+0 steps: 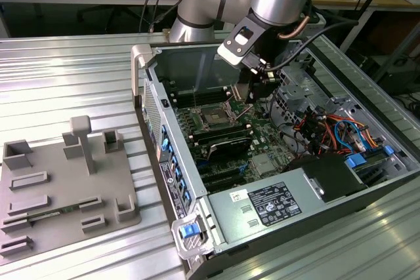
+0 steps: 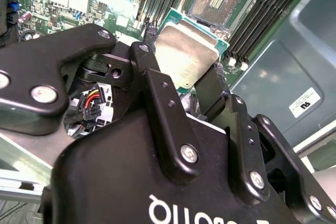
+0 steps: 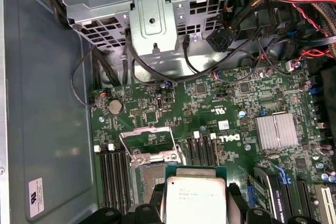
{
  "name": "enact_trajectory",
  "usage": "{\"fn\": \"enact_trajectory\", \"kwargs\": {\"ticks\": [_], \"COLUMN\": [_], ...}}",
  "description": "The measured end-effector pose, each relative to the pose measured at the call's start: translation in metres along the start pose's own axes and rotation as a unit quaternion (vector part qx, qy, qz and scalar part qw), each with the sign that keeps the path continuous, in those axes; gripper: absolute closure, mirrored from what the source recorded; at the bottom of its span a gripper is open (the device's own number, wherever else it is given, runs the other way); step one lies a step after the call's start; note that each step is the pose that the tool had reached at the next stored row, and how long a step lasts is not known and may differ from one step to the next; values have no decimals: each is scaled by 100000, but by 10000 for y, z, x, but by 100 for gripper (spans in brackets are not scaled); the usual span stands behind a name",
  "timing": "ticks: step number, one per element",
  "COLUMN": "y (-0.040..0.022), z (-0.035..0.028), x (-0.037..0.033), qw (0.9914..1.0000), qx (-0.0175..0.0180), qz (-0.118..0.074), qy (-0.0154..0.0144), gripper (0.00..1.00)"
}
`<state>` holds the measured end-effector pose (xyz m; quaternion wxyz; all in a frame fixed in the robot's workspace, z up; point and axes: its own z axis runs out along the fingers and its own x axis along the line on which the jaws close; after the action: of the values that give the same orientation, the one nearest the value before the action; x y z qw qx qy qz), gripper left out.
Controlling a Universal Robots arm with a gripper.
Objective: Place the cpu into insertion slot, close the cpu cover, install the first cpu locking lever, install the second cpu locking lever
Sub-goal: 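Place the cpu into insertion slot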
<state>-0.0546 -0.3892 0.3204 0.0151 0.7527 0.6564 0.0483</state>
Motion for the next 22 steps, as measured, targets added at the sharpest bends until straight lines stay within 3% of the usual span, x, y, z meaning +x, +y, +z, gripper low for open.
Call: {"fn": "enact_trajectory", "kwargs": {"ticks": [5,10,14,18,22], "y": [-3,-76,-170,-224,-248], "z": [6,113,233,302,377], "x": [0,1,117,149,162], "qw": [100000,99983,99974,99959,99884], "qx": [15,67,-91,-277,-347], "qz": [16,-1830,-2235,-2827,-4754], "qy": [153,312,370,472,660], "gripper": [45,45,45,45,45]}}
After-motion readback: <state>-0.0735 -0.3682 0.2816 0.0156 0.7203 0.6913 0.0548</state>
